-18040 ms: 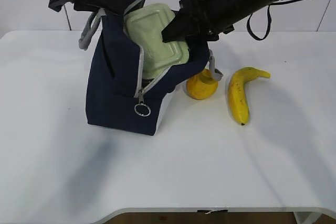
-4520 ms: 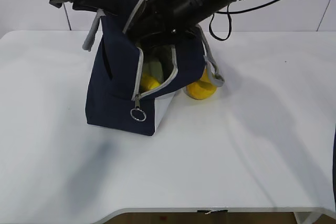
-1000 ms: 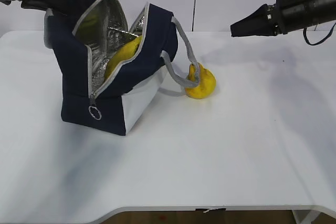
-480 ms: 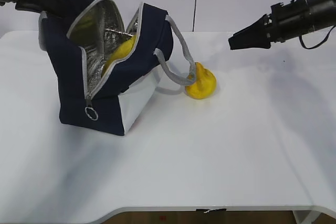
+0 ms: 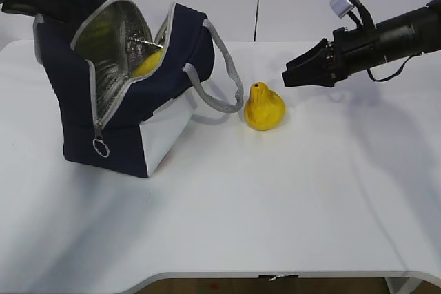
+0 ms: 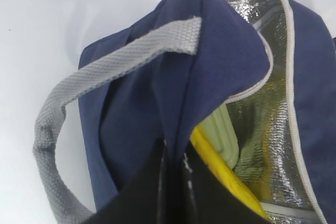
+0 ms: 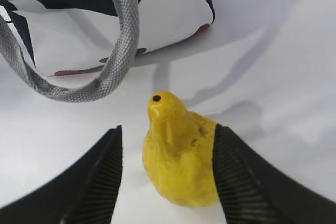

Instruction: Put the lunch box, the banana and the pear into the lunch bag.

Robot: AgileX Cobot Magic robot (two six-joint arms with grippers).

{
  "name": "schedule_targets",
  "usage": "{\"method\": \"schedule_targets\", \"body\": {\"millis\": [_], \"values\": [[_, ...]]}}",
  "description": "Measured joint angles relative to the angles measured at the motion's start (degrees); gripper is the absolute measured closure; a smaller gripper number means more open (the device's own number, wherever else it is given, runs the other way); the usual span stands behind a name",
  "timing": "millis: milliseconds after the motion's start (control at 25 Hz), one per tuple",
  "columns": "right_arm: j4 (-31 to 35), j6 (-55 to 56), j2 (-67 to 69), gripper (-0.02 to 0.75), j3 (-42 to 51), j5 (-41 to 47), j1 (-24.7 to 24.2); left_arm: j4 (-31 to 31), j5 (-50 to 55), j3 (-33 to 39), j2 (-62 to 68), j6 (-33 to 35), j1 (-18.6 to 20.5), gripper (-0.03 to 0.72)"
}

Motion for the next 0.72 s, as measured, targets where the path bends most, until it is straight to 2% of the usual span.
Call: {"method": "schedule_targets", "body": {"millis": [520, 720], "values": [[7.6, -4.1, 4.9, 0.274, 0.0, -0.6, 0.4, 0.1, 0.3, 0.0, 0.0, 0.3, 0.0, 0.689], [9.0, -4.1, 4.9, 0.271, 0.0, -0.7, 2.2, 0.1, 0.3, 0.0, 0.0, 0.3, 0.0, 0.689]]}}
